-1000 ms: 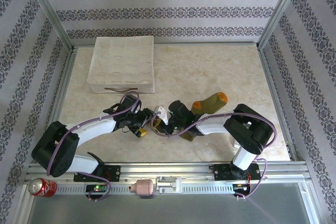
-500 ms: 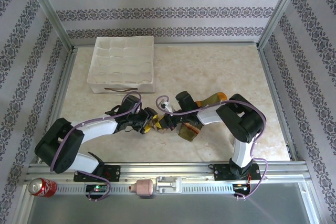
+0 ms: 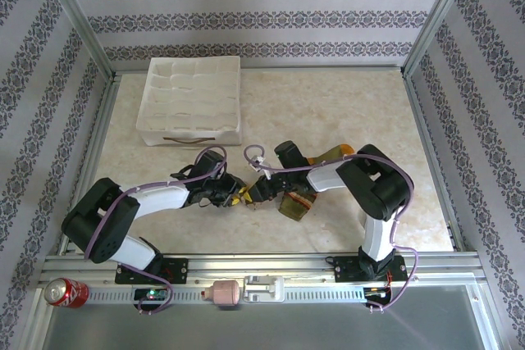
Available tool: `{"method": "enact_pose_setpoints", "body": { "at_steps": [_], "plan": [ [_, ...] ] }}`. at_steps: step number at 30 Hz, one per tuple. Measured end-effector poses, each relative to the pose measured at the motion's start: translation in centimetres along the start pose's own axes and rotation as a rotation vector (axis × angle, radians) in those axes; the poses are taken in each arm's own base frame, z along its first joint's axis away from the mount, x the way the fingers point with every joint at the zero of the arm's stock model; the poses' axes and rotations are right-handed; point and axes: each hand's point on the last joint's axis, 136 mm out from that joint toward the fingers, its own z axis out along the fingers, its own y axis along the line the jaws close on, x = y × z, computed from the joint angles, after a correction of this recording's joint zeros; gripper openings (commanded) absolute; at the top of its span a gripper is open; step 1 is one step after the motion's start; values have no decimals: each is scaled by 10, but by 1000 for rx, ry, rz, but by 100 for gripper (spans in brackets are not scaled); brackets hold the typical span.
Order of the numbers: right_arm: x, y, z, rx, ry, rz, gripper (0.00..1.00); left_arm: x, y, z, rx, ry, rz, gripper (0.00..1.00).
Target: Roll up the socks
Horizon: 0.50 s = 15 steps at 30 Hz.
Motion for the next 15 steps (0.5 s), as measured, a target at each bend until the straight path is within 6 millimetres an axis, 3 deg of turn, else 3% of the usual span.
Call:
{"method": "enact_pose_setpoints", "body": {
  "at_steps": [5, 11, 15],
  "plan": [
    [-1, 7, -11, 106, 22, -57, 47, 5, 0, -2, -41, 18, 28, 24],
    [-23, 29, -50, 318, -90, -304, 63, 6, 0, -1, -113, 32, 49, 24],
    [-10, 45, -48, 439, -68, -513, 65, 7, -1, -1, -169, 47, 60, 24]
  ]
}}
